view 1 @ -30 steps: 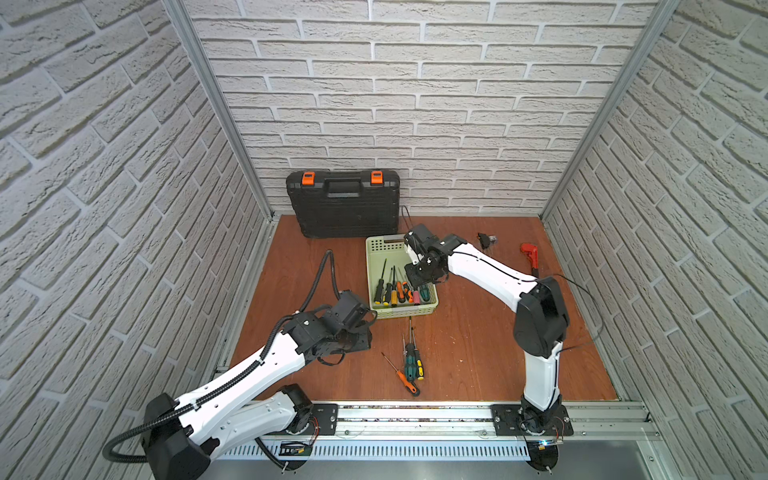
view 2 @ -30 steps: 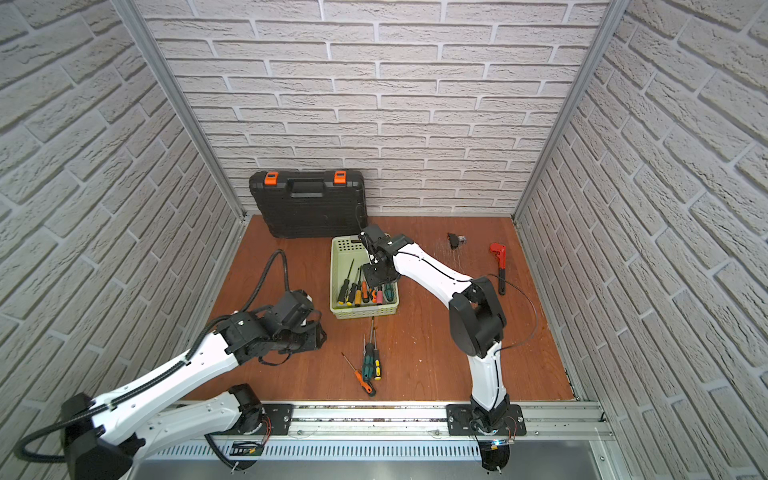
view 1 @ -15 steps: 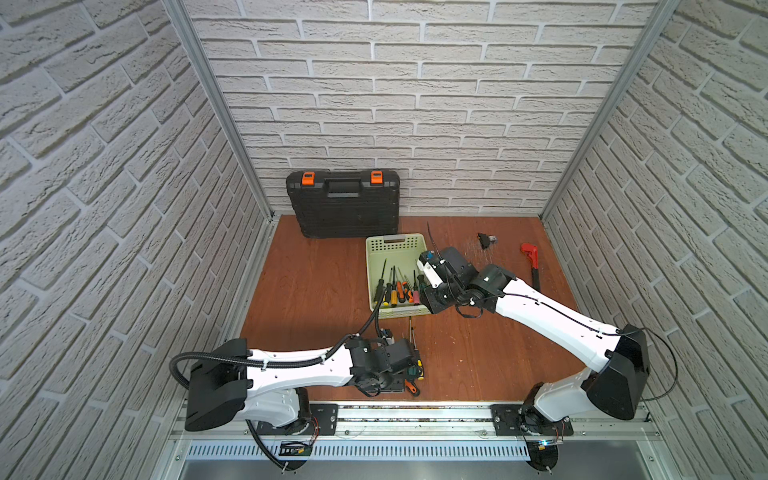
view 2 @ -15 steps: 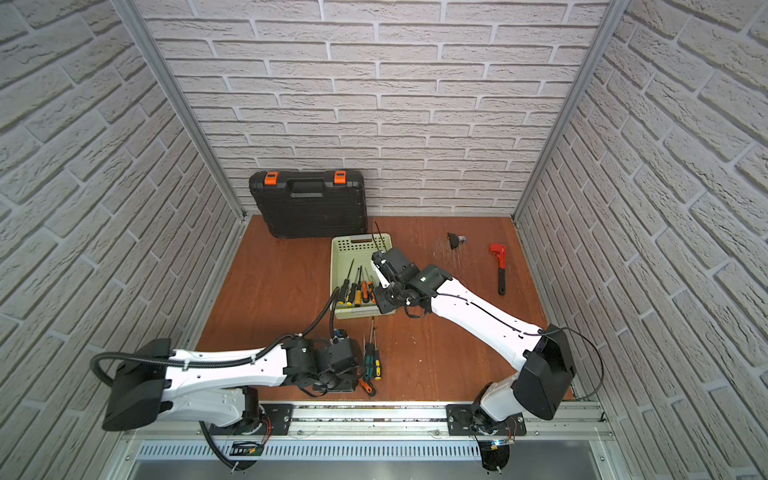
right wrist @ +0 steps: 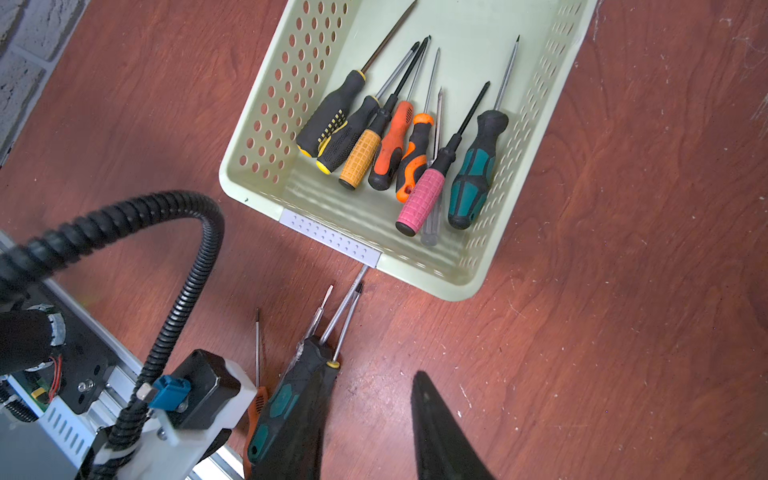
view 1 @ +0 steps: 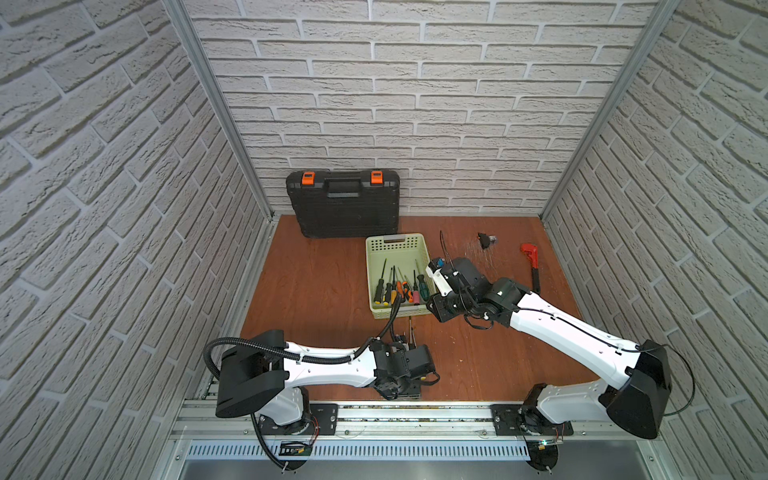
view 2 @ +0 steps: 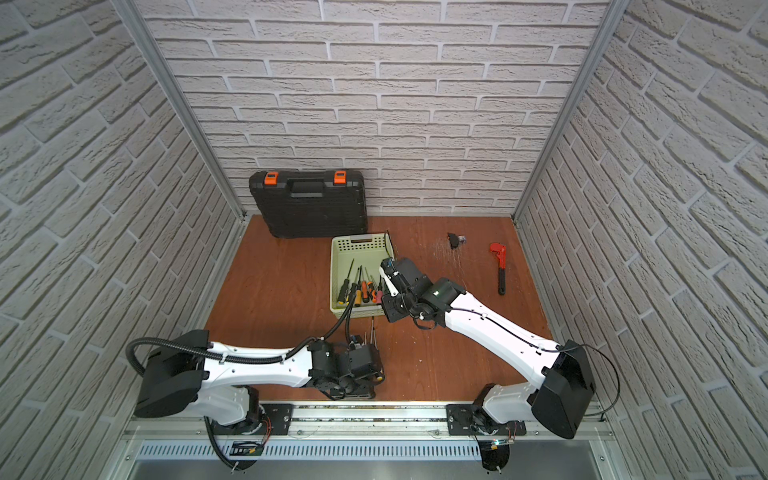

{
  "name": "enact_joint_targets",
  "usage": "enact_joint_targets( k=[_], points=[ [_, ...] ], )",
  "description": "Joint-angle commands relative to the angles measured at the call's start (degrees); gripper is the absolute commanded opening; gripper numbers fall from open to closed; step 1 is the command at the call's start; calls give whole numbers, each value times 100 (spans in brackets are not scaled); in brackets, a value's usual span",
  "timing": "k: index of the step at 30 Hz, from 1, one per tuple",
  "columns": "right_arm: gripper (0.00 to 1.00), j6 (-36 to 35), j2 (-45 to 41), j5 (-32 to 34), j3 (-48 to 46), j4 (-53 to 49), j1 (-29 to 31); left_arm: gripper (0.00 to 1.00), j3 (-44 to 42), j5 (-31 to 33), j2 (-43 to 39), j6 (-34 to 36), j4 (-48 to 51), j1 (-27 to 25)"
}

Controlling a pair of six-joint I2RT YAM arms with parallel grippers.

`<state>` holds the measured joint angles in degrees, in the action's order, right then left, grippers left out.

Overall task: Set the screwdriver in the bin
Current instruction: 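Grasp the orange-handled screwdriver with the left gripper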

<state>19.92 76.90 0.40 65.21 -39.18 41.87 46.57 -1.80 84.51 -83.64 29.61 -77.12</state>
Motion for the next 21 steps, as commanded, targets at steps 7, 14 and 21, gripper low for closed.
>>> enact_joint_targets(
  k=[7, 14, 21],
  points=[
    [36, 107, 80, -201, -87, 397, 0, 53, -44, -13, 188, -108, 130, 98],
    [36, 169, 73, -277, -113, 464, -1, 48, 80, 72, 372, 0, 552, 124],
    [36, 214, 59, -327, -154, 499, -1, 38, 45, 270, 349, 145, 872, 247]
  ],
)
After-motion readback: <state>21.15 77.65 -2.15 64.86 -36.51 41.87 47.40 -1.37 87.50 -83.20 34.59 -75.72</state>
